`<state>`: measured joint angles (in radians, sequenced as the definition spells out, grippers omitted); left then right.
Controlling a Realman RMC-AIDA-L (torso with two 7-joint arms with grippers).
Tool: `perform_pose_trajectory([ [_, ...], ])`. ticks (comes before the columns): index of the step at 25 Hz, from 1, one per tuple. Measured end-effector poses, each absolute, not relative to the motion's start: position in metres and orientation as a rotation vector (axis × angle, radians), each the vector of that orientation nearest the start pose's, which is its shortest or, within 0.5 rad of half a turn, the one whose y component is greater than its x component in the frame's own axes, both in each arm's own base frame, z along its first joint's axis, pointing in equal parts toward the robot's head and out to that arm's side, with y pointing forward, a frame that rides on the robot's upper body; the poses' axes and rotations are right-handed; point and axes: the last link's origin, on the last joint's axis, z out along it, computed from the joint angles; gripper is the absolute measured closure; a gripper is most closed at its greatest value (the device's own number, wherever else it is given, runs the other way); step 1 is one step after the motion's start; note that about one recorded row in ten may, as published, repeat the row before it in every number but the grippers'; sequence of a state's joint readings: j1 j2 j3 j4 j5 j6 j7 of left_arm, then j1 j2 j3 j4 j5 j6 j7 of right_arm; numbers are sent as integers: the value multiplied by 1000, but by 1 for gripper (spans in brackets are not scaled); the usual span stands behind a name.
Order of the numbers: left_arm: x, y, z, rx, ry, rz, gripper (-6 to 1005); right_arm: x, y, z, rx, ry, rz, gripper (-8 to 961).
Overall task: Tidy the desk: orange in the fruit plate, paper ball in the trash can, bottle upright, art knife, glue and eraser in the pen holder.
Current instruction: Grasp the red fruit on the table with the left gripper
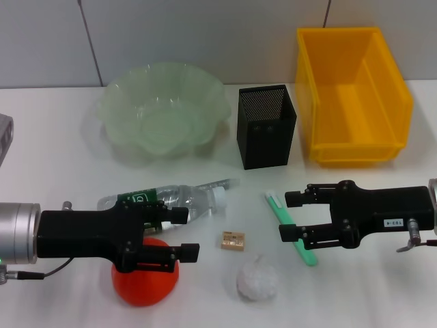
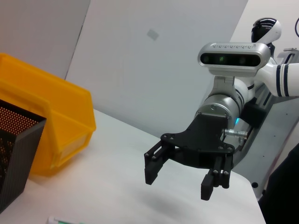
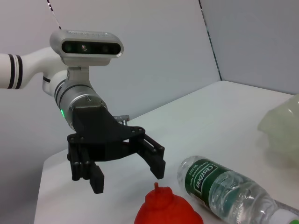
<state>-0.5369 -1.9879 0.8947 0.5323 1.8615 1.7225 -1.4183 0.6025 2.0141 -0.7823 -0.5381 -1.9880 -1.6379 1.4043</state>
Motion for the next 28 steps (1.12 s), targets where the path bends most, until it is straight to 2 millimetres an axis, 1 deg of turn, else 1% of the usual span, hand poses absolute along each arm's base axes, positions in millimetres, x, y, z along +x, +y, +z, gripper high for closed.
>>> perform_pose_trajectory([
  [11, -253, 306, 3, -2965, -664, -810, 223, 249, 328, -5, -2914, 639, 707, 199],
  [16, -261, 306, 4, -2973, -670, -724, 235, 250, 327, -5, -2912, 643, 706, 200],
  [18, -270, 305, 3, -2967, -673, -632, 239, 250, 327, -5, -2912, 644, 706, 201],
  [28, -285, 307, 5, -2935, -664, -501, 261, 250, 327, -4, -2912, 648, 706, 204],
])
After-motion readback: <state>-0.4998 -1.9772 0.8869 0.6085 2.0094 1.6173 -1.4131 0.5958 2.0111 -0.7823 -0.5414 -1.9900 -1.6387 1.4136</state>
